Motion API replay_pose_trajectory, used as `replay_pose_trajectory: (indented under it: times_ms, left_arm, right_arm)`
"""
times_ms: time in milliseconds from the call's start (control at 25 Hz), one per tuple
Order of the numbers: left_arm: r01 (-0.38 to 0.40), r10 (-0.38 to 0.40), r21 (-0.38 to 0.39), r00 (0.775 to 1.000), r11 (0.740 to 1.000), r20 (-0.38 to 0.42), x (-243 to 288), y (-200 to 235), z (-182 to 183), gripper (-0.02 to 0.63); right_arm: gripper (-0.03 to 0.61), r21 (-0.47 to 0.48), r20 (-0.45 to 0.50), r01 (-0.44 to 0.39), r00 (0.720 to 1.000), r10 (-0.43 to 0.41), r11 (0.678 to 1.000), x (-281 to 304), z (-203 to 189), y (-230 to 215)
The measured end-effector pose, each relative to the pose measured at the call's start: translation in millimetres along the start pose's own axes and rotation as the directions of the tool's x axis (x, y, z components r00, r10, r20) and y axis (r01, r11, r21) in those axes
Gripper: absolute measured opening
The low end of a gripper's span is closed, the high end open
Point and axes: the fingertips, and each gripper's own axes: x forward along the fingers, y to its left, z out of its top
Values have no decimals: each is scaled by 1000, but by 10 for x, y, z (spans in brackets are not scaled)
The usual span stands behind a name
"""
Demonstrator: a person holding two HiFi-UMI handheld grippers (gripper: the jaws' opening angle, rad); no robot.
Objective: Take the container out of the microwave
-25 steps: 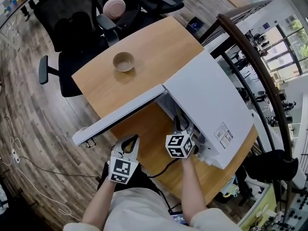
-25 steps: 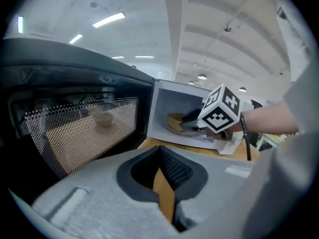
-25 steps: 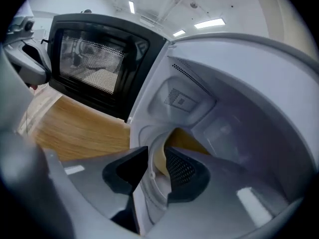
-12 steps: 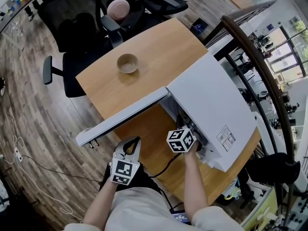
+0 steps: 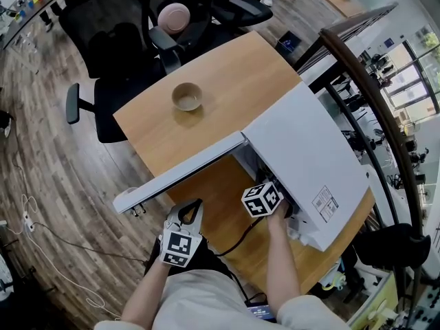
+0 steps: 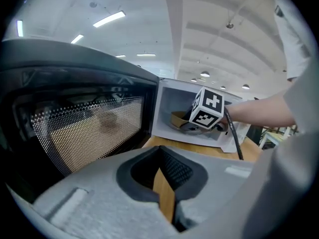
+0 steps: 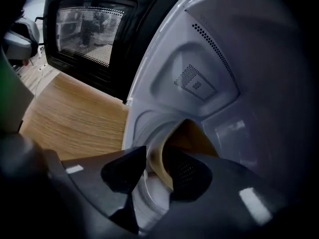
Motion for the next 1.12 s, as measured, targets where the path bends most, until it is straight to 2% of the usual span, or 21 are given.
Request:
replay_pose_trajectory:
  times_ms: [320, 440, 1120]
  left_arm:
    - [3, -3, -17, 1000, 1000, 2, -3, 28, 12, 3]
    - [2, -2, -18, 1000, 1000, 0, -8, 23, 0, 3]
    - [8, -8, -17, 1000, 1000, -1, -51, 6, -47, 3]
  right_arm:
    - [141, -51, -45, -21, 999, 19, 998, -2, 9, 32]
    - [110, -45, -36, -23, 999, 22, 999, -30, 13, 37]
    - [60, -21, 17, -25, 1000, 25, 999, -159, 73, 145]
